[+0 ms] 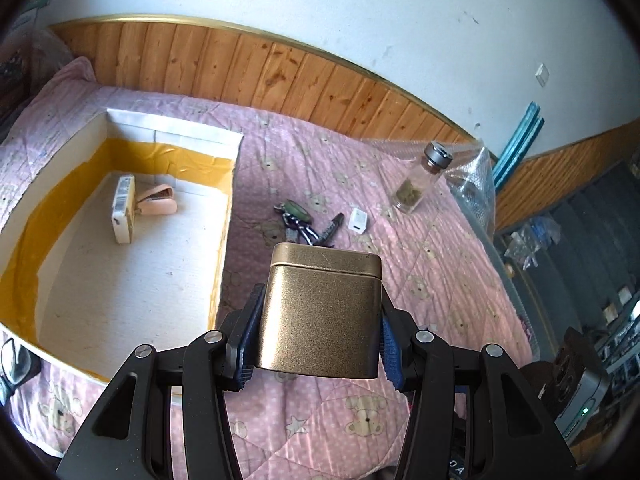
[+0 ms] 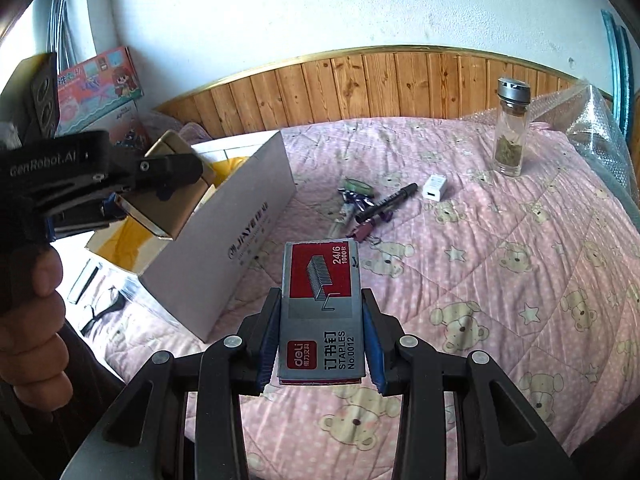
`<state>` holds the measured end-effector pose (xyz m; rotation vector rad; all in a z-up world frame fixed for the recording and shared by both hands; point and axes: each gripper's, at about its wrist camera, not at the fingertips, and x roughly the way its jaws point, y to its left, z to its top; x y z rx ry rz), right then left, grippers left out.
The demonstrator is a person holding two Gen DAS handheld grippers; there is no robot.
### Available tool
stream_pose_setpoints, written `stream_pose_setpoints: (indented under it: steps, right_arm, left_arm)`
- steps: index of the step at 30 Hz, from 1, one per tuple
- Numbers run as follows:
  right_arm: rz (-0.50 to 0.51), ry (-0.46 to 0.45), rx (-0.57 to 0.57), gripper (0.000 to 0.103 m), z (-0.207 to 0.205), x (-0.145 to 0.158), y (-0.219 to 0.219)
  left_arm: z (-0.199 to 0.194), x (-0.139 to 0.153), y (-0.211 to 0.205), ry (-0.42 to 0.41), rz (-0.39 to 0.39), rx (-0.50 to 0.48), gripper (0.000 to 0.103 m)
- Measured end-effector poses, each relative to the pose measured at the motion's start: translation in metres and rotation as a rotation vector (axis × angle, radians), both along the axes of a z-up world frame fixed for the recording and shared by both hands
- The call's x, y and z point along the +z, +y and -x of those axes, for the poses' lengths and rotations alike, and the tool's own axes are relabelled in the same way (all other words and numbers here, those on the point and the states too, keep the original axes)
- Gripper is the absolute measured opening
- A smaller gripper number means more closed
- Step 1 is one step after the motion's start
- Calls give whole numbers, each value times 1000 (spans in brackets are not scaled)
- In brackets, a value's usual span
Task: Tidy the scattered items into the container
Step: 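Carry the gold tin and staple box over the white cardboard box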
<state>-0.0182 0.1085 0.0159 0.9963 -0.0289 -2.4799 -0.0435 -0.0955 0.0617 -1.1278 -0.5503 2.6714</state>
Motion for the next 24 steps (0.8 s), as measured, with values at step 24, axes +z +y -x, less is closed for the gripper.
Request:
stream_pose_setpoints:
  steps: [24]
  right_arm:
    - [71,62,130,39,-2,58,-80]
  left_arm:
    - [-21,13,-94,32,-68,188,52]
